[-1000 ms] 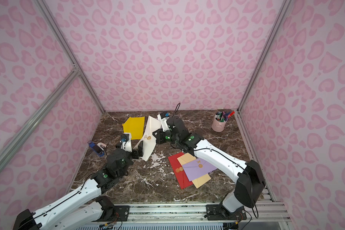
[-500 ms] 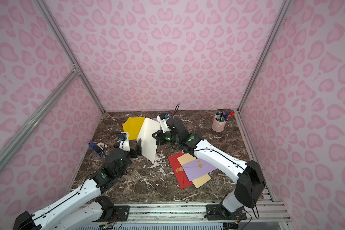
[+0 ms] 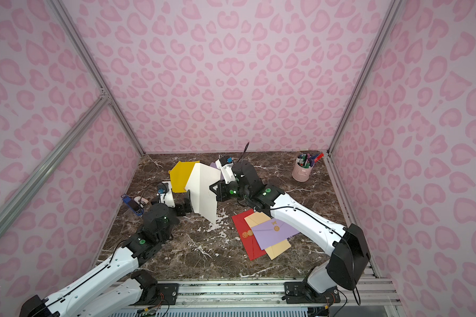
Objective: Open the envelope
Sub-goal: Open the envelope flap on the envelope.
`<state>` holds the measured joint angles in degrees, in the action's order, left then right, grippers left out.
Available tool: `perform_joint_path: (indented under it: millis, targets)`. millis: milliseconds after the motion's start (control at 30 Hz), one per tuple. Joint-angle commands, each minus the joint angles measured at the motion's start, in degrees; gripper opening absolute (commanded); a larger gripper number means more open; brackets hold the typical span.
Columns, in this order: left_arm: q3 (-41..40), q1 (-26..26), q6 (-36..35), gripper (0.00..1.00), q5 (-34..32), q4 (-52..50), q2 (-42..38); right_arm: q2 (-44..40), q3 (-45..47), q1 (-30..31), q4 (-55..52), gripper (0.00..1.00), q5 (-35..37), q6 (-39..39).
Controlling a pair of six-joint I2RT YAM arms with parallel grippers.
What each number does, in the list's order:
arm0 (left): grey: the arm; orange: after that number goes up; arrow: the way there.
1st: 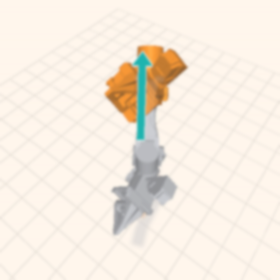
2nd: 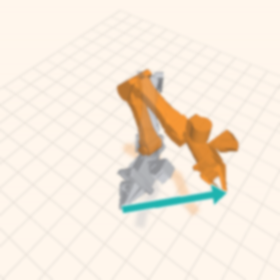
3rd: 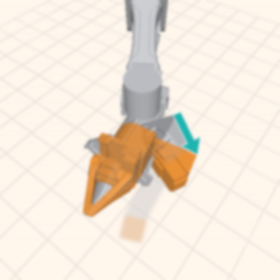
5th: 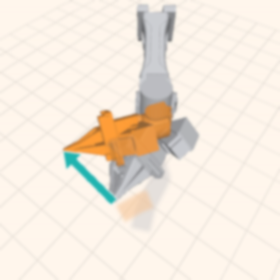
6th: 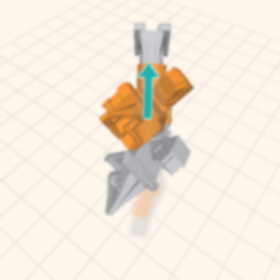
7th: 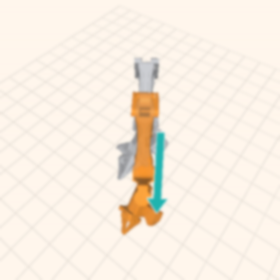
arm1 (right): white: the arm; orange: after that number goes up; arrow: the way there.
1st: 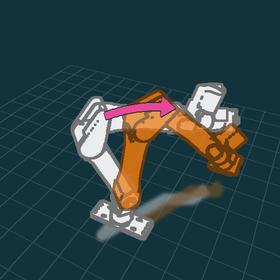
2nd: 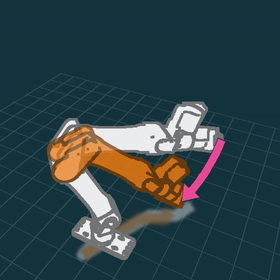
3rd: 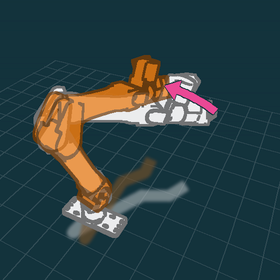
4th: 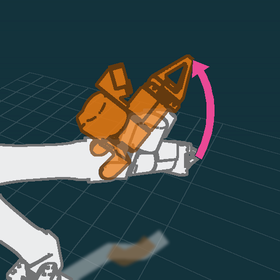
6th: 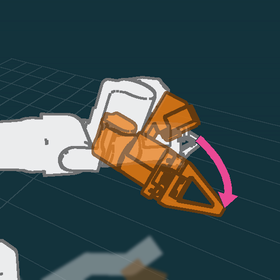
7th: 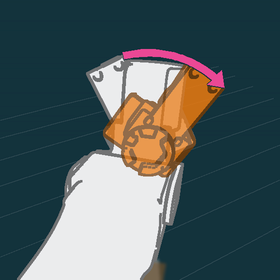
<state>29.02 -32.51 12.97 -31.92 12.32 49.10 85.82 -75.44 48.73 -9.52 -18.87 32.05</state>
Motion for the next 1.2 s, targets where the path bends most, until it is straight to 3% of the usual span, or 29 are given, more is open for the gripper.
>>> perform_joint_path:
  millis: [0, 467, 700, 867, 1167]
  targets:
    - [0.04, 0.76, 0.78, 0.95, 0.35, -0.45, 0.32, -0.71, 1.02, 0.12, 2.42, 0.0, -7.58, -1.18]
    - [-1.18, 1.66, 0.65, 0.95, 3.92, 2.27, 0.23, -3.01, 7.85, 0.09, 16.94, 0.0, -26.06, 4.33]
    - [-2.48, 1.66, -0.34, 0.96, 5.42, 2.52, -2.23, -1.87, 7.35, -1.34, 18.01, 0.0, -28.07, 5.61]
    - [-6.6, 1.75, 0.42, 0.98, 13.46, 6.07, -7.92, -3.35, 7.35, -5.34, 15.03, 0.0, -28.23, 4.16]
    - [-12.27, 1.93, 0.76, 0.97, 35.34, 12.89, -17.8, -6.52, 7.75, -13.35, 10.28, 0.0, -29.61, 1.05]
